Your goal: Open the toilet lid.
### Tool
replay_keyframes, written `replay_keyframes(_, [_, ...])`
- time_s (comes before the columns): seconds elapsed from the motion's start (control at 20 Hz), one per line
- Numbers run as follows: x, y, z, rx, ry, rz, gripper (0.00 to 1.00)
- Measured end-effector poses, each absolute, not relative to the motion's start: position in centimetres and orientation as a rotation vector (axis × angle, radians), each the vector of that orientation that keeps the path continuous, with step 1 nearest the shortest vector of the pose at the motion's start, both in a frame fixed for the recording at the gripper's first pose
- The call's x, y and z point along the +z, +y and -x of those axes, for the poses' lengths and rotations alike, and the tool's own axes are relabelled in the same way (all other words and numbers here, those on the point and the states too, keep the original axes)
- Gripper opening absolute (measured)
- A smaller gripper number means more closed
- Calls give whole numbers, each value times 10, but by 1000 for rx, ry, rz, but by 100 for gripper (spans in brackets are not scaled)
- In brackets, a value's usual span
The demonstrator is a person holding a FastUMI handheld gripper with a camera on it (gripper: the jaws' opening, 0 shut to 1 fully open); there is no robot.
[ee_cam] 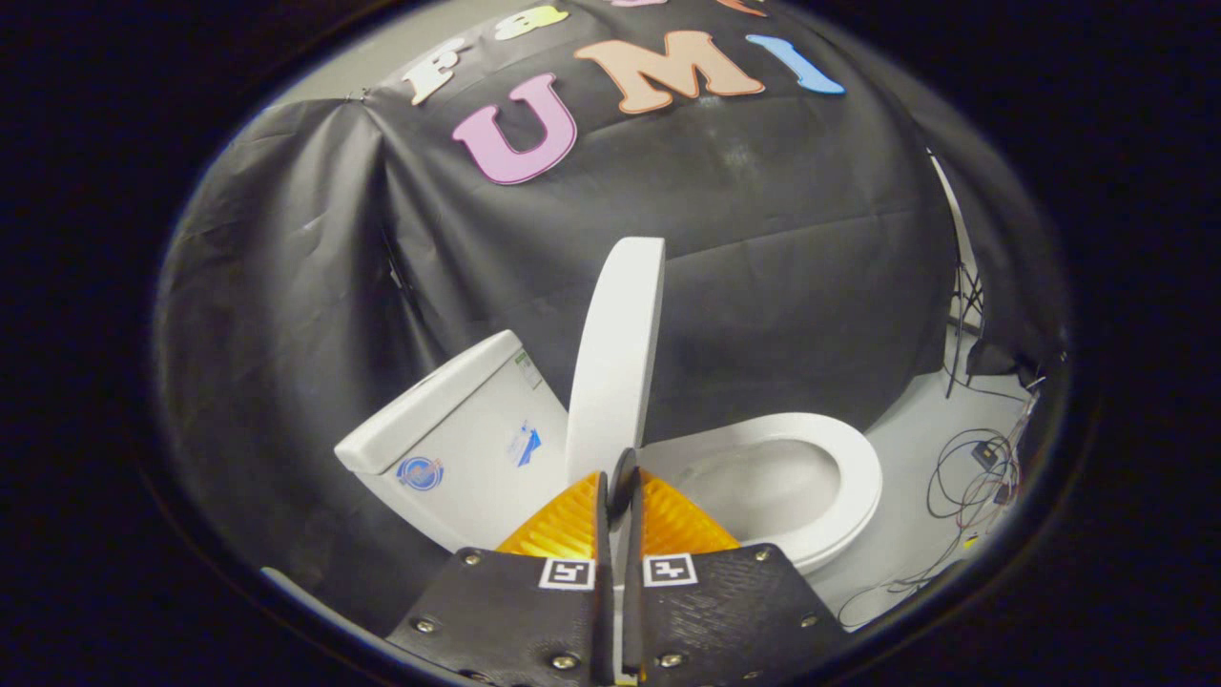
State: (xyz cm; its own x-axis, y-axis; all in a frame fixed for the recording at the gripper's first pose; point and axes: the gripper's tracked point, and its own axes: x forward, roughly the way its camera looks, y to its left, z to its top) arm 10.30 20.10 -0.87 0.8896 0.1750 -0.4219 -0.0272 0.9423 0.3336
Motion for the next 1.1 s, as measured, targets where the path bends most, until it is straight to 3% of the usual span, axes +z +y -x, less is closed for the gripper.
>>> replay_keyframes(1.1, [13, 258, -107, 192, 417, -183, 4])
